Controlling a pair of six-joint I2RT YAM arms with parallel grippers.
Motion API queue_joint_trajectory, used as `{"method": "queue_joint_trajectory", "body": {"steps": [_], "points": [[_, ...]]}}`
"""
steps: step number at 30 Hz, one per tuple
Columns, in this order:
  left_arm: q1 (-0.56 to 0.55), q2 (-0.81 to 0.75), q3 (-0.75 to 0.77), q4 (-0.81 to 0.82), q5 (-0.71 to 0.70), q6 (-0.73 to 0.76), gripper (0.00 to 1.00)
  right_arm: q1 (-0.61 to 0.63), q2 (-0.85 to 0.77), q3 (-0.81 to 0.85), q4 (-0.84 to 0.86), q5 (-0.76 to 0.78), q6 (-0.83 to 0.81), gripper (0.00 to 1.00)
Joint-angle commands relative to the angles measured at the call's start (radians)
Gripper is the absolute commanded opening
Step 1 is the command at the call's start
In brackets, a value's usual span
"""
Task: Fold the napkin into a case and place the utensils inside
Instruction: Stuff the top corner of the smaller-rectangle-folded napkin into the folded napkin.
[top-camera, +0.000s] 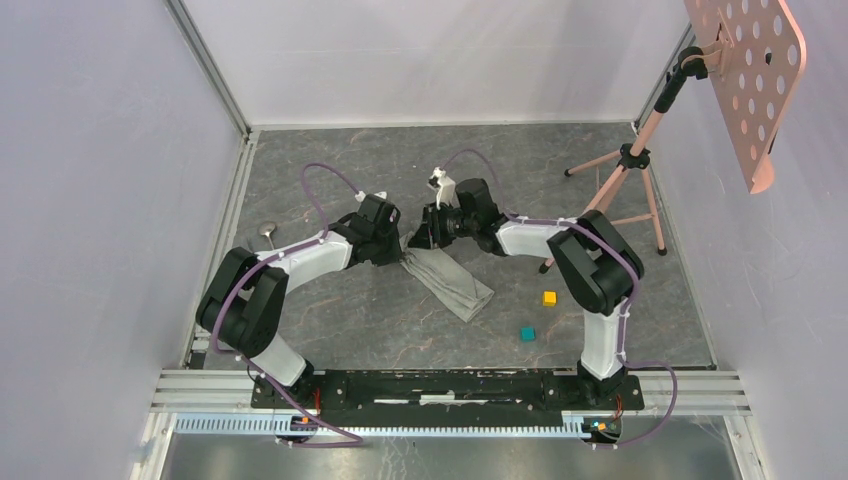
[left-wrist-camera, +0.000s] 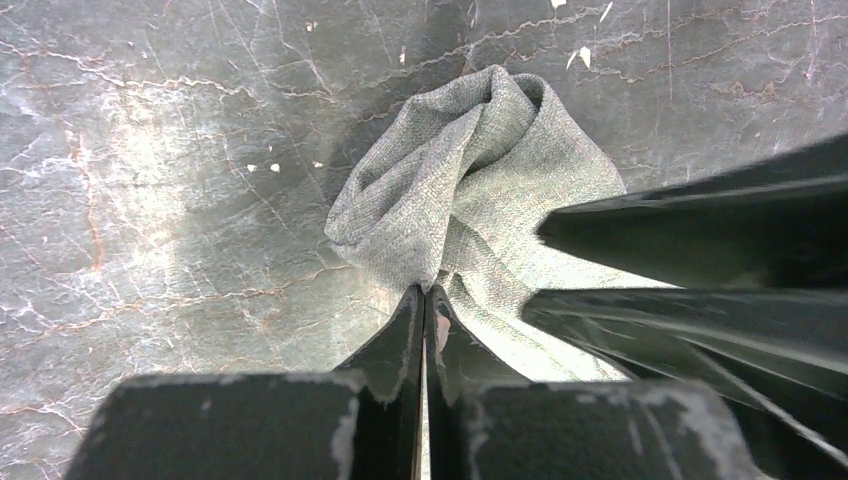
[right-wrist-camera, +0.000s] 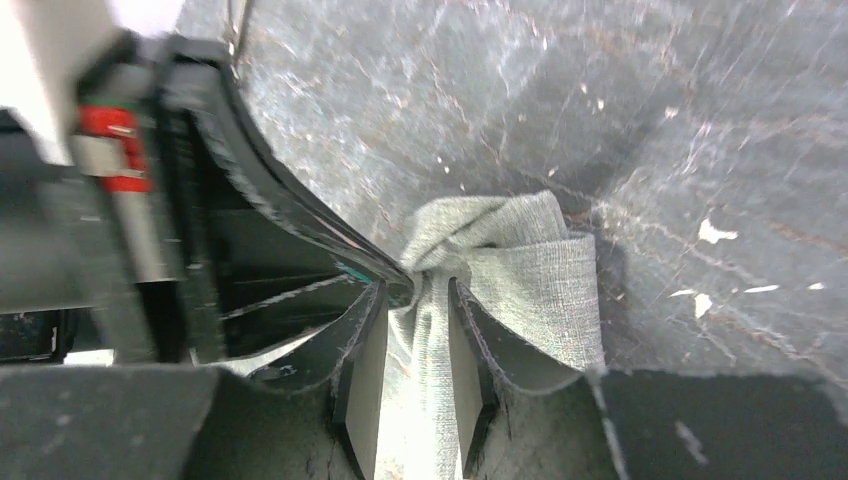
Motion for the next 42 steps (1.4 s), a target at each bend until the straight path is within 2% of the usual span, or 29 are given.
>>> {"method": "queue_joint_trajectory", "body": {"steps": [1, 4, 10, 18, 21, 24, 29, 34, 42], "points": [[0.0, -0.018, 0.012, 0.042, 0.017, 0.031, 0.02, -0.021, -0.076, 0.007, -0.032, -0.013, -0.062, 0.35], [0.0, -0.019, 0.017, 0.041, 0.022, 0.031, 0.02, -0.031, -0.058, 0.009, -0.022, -0.016, -0.059, 0.33], [0.0, -0.008, 0.05, 0.021, 0.035, 0.032, 0.02, -0.028, 0.023, 0.041, -0.008, 0.001, -0.042, 0.21], [0.0, 0.084, 0.124, 0.0, 0.061, 0.015, 0.03, 0.028, 0.144, 0.117, -0.002, 0.039, -0.027, 0.25], [0.0, 0.09, 0.139, -0.04, 0.039, 0.009, 0.12, 0.039, 0.097, 0.082, 0.03, 0.034, -0.012, 0.26], [0.008, 0.024, 0.088, -0.034, 0.036, 0.003, 0.33, 0.03, 0.026, 0.057, -0.036, 0.077, -0.07, 0.31], [0.055, -0.102, -0.01, -0.014, 0.079, -0.027, 0.45, 0.029, -0.052, 0.055, -0.152, 0.144, -0.189, 0.36], [0.108, -0.146, -0.074, 0.019, 0.108, -0.06, 0.44, 0.033, -0.073, 0.077, -0.221, 0.226, -0.27, 0.41], [0.149, -0.033, -0.087, 0.12, 0.2, -0.116, 0.41, 0.068, 0.004, 0.165, -0.301, 0.33, -0.317, 0.42]]}}
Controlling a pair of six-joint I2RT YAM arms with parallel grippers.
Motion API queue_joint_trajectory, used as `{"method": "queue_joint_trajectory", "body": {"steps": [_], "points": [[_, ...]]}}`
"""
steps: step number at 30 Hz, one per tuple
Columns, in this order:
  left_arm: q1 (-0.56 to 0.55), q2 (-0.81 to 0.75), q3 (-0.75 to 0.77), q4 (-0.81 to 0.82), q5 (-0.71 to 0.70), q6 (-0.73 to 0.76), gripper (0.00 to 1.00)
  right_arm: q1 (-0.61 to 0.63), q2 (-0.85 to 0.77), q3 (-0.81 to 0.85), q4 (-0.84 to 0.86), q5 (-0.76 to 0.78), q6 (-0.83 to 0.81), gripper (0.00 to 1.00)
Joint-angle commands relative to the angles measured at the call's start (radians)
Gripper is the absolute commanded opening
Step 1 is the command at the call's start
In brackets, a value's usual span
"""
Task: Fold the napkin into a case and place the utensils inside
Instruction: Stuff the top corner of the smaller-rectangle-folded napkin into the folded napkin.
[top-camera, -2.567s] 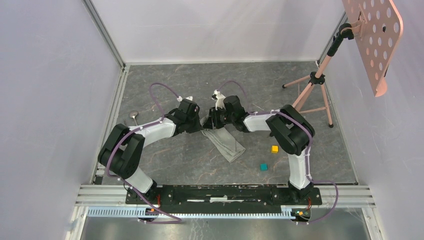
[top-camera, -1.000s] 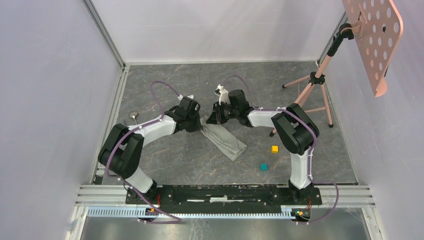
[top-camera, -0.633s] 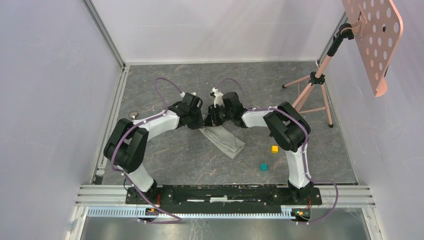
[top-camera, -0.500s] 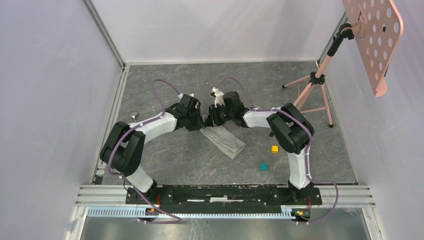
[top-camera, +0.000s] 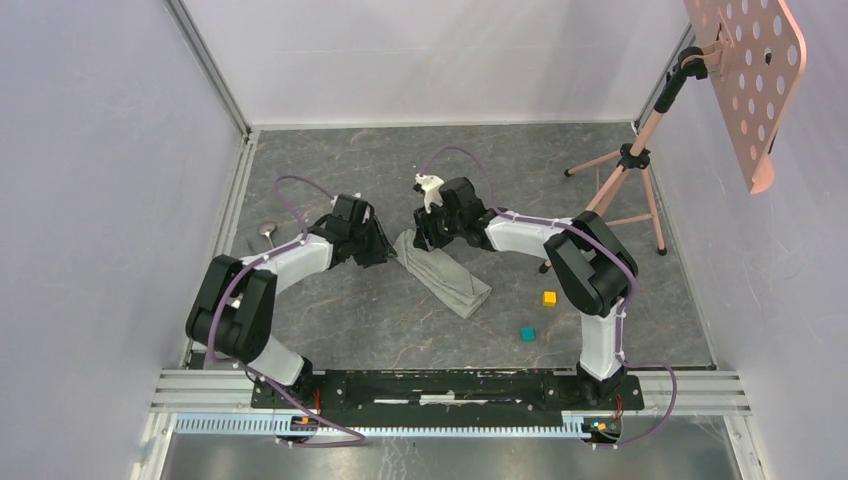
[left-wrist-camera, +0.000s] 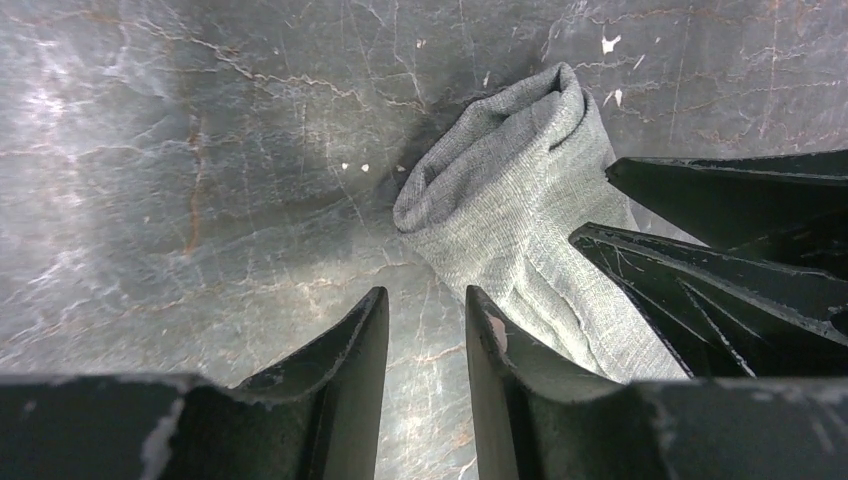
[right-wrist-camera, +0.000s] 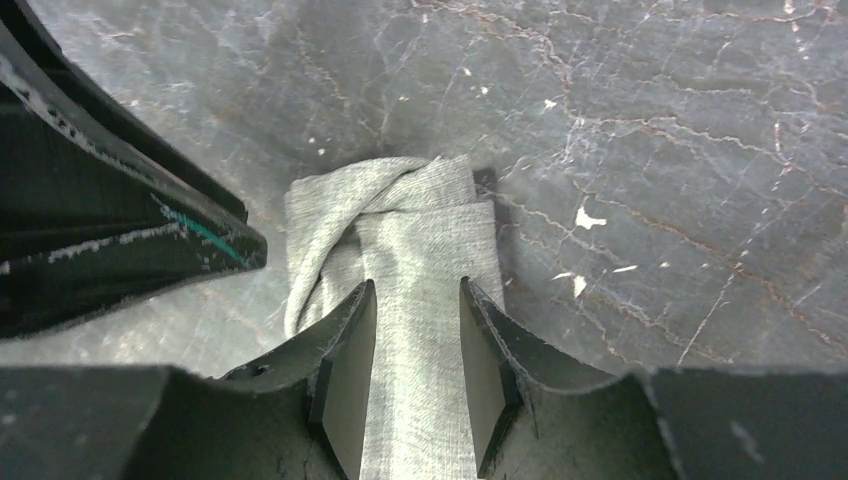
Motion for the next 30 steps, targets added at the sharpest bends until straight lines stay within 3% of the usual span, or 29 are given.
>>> {"method": "queue_joint_trajectory", "body": {"steps": [1, 16, 23, 30], "points": [[0.003, 0.054, -0.005, 0.1, 0.069, -0.071, 0.41, 0.027, 0.037, 0.067, -0.038, 0.094, -0.051, 0.43], [0.002, 0.134, -0.029, 0.144, 0.047, -0.082, 0.28, 0.14, 0.12, 0.128, -0.088, 0.332, -0.08, 0.44], [0.002, 0.131, -0.031, 0.146, 0.04, -0.081, 0.27, 0.167, 0.096, 0.138, -0.103, 0.366, -0.087, 0.15], [0.002, 0.113, -0.035, 0.145, 0.038, -0.078, 0.26, 0.169, 0.006, 0.134, -0.133, 0.318, -0.086, 0.1]]}}
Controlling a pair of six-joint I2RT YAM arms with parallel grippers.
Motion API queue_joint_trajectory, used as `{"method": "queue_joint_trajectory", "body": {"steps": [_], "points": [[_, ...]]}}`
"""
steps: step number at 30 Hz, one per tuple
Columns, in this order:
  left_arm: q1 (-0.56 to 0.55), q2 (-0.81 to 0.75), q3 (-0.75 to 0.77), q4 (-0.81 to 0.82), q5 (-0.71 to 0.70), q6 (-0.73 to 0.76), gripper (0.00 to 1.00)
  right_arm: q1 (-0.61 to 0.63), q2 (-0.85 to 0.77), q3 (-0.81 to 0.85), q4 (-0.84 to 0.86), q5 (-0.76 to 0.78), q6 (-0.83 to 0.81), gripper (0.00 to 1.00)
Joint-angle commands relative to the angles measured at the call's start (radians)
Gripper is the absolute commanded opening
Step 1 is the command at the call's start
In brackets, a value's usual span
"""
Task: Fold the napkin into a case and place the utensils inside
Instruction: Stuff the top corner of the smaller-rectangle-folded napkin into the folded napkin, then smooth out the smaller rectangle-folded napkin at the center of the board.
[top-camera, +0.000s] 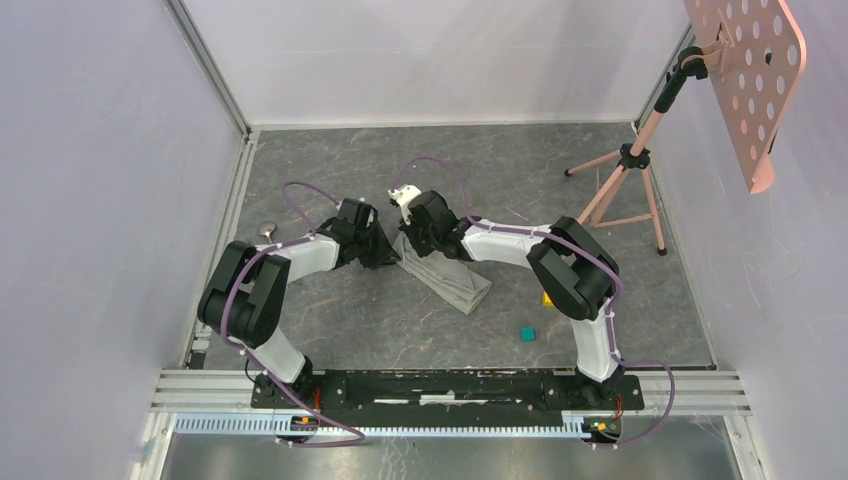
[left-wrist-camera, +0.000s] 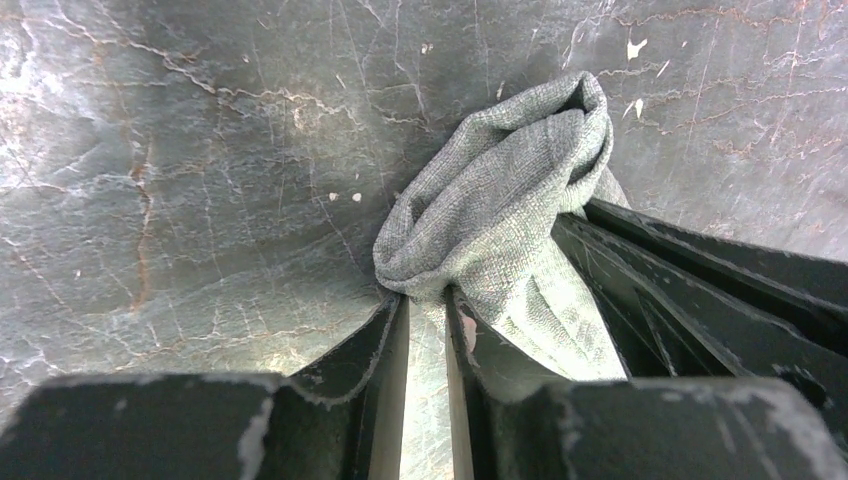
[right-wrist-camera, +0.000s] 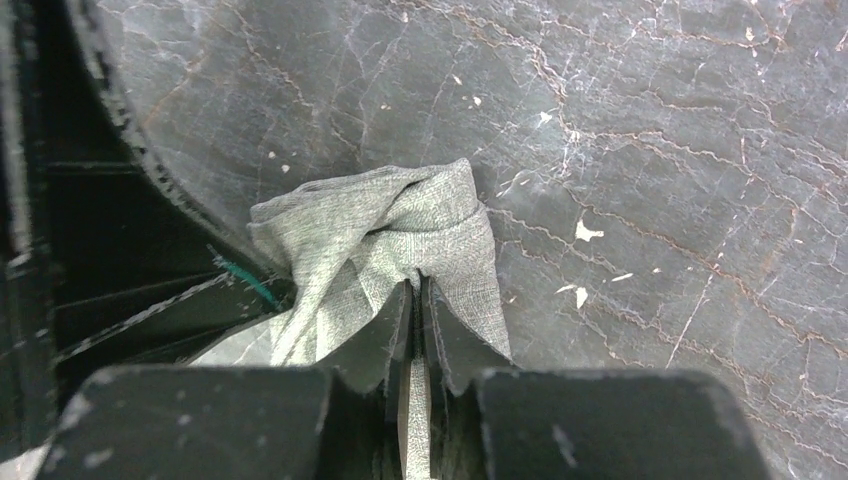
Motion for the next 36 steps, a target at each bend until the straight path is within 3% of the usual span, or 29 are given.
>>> {"method": "queue_joint_trajectory", "body": {"steps": [1, 12, 20, 25, 29, 34, 36], "points": [[0.0, -0.013, -0.015, 0.023, -0.009, -0.026, 0.26, 0.018, -0.073, 0.02, -0.04, -0.052, 0.004, 0.11], [0.0, -0.041, -0.031, 0.028, 0.001, -0.019, 0.26, 0.016, 0.024, 0.034, 0.006, -0.137, 0.054, 0.14], [0.028, -0.161, -0.069, -0.019, 0.02, -0.01, 0.34, 0.002, 0.046, 0.02, 0.002, -0.105, 0.05, 0.24], [0.075, -0.203, -0.057, -0.027, 0.062, -0.025, 0.29, -0.001, 0.02, 0.002, 0.015, -0.125, 0.05, 0.26], [0.08, -0.144, 0.008, -0.013, 0.109, -0.028, 0.22, -0.002, 0.013, -0.008, 0.022, -0.148, 0.059, 0.18], [0.076, -0.04, 0.05, 0.059, 0.169, -0.048, 0.17, -0.001, 0.02, -0.012, 0.066, -0.196, 0.069, 0.0], [0.072, -0.024, 0.046, 0.085, 0.165, -0.057, 0.17, -0.002, 0.024, -0.012, 0.068, -0.202, 0.069, 0.0]]}}
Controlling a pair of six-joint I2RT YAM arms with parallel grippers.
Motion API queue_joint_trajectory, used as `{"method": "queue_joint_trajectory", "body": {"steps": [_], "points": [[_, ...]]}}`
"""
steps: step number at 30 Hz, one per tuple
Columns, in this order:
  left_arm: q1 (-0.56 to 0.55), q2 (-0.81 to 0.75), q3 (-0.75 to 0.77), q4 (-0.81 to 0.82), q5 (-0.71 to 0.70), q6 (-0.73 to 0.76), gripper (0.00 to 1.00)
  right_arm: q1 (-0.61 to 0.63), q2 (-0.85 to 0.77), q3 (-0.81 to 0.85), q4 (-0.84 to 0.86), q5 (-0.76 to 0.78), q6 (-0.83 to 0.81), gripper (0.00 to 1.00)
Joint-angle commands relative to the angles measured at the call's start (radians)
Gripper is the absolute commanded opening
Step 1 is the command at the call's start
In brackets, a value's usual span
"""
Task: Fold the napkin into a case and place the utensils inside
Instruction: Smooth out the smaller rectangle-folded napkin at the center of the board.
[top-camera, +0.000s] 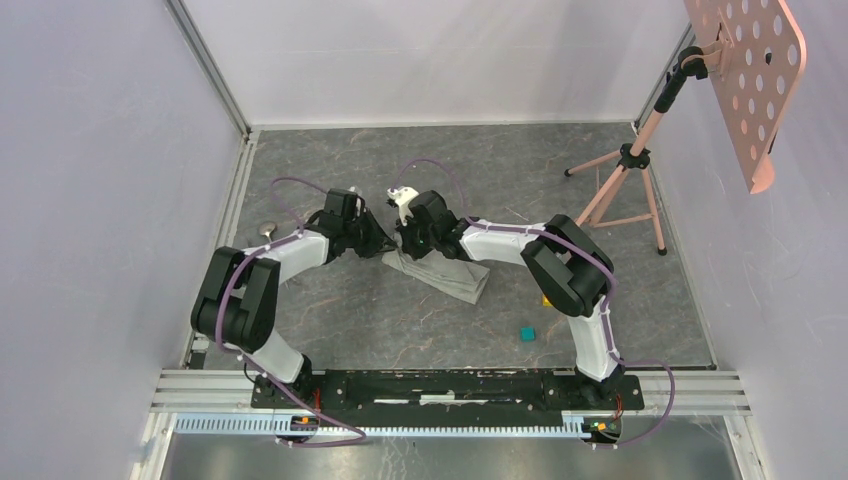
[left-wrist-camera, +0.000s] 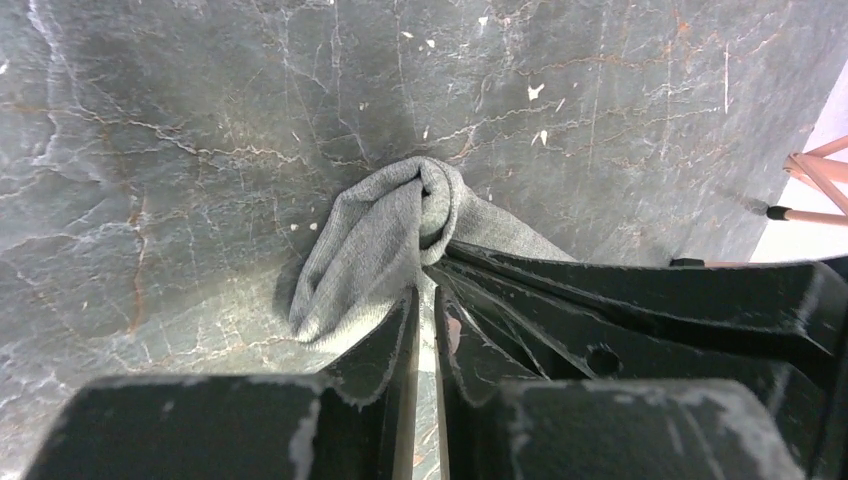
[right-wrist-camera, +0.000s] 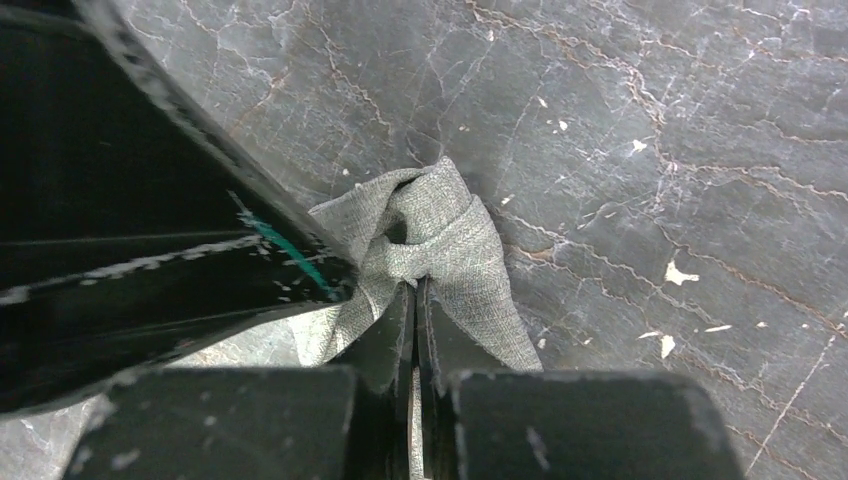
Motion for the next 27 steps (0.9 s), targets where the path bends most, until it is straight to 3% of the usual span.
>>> {"method": "queue_joint_trajectory", "body": {"steps": [1, 7, 19, 27], "points": [[-0.006, 0.048, 0.025, 0.087, 0.046, -0.056, 0.16, 0.007, -0.002, -0.015, 0.017, -0.062, 0.016, 0.01], [-0.006, 0.138, 0.015, 0.12, 0.004, -0.063, 0.13, 0.007, -0.007, -0.023, 0.033, -0.095, 0.026, 0.02], [0.002, 0.221, -0.004, -0.006, -0.098, 0.008, 0.06, 0.003, -0.101, 0.004, -0.097, -0.098, -0.049, 0.41], [0.003, 0.195, 0.01, -0.042, -0.114, 0.037, 0.05, 0.004, -0.174, -0.117, -0.072, -0.069, -0.079, 0.44]]}}
